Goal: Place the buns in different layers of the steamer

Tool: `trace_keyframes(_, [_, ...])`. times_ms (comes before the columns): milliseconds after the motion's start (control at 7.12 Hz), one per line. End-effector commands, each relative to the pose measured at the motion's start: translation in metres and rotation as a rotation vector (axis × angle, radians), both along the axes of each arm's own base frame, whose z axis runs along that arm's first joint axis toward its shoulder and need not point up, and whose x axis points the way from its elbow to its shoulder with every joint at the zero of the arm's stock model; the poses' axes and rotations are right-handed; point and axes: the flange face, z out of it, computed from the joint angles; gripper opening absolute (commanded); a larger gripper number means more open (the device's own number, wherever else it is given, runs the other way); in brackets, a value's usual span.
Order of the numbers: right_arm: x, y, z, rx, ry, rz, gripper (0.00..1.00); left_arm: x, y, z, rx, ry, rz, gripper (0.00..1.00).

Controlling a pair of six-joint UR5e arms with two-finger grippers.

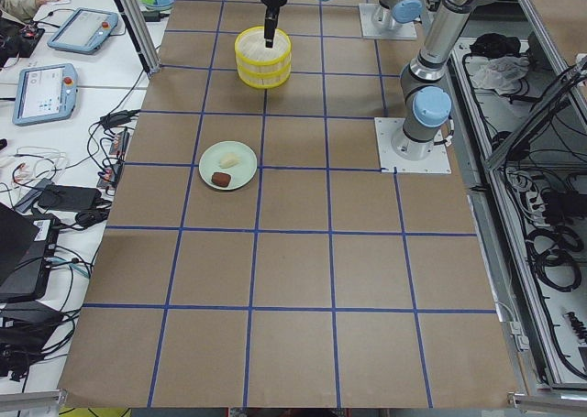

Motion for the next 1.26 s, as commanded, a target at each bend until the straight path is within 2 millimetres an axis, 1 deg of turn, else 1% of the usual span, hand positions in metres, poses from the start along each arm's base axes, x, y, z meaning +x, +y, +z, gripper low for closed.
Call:
trace_keyframes(0, [0.0, 0.0, 0.0, 0.0, 0.002, 0.0, 1.0, 0.001, 0.002, -0.004, 0.008, -0.001, -0.001, 1.0])
trace_keyframes(421, [0.0, 0.0, -0.001, 0.002, 0.0, 0.001, 1.0, 0.002, 0.003, -0.003, 0.0, 0.0, 0.002, 1.0])
trace_keyframes(702, [0.0, 0.0, -0.001, 0.003, 0.002, 0.0, 1.0, 0.012, 0.002, -0.001, 0.005, -0.001, 0.018, 1.0])
trace_keyframes(1124, [0.001, 0.0, -0.003, 0.006, 0.002, 0.0, 1.0, 0.014, 0.001, -0.002, 0.003, 0.002, 0.022, 1.0])
